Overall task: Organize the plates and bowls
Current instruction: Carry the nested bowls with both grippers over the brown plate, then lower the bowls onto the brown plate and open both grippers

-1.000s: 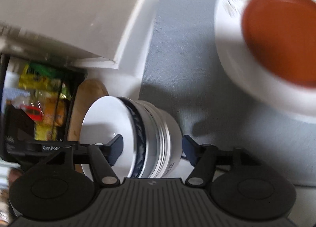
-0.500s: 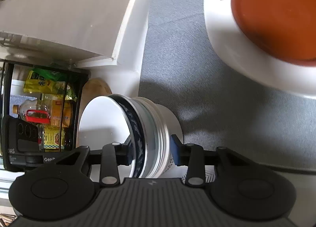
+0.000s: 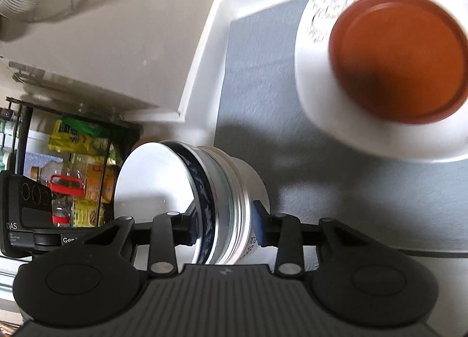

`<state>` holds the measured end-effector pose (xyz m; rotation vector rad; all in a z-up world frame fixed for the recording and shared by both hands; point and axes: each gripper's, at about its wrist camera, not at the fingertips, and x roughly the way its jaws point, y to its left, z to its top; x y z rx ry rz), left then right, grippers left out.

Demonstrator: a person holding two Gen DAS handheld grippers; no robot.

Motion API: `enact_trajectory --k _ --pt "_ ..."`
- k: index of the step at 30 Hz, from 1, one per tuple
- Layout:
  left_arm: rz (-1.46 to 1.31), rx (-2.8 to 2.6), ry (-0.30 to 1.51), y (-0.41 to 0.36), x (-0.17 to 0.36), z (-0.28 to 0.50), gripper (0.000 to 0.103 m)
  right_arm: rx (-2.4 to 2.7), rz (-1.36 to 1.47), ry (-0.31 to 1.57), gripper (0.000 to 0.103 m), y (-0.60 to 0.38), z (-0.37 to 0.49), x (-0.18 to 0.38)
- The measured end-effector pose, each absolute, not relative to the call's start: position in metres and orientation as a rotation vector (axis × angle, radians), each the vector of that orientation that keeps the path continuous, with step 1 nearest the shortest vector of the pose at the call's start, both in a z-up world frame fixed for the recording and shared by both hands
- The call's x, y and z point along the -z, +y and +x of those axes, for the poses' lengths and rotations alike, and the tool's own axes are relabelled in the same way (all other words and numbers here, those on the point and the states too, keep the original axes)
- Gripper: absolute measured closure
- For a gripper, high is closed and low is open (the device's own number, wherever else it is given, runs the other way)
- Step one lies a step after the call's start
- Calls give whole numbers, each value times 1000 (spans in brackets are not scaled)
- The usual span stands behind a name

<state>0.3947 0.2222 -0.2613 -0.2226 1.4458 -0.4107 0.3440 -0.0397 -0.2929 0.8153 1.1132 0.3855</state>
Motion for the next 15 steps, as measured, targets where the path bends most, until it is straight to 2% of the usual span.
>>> enact_trajectory --k 15 --pt "-114 577 1339 109 221 439 64 -217 820 909 63 -147 341 247"
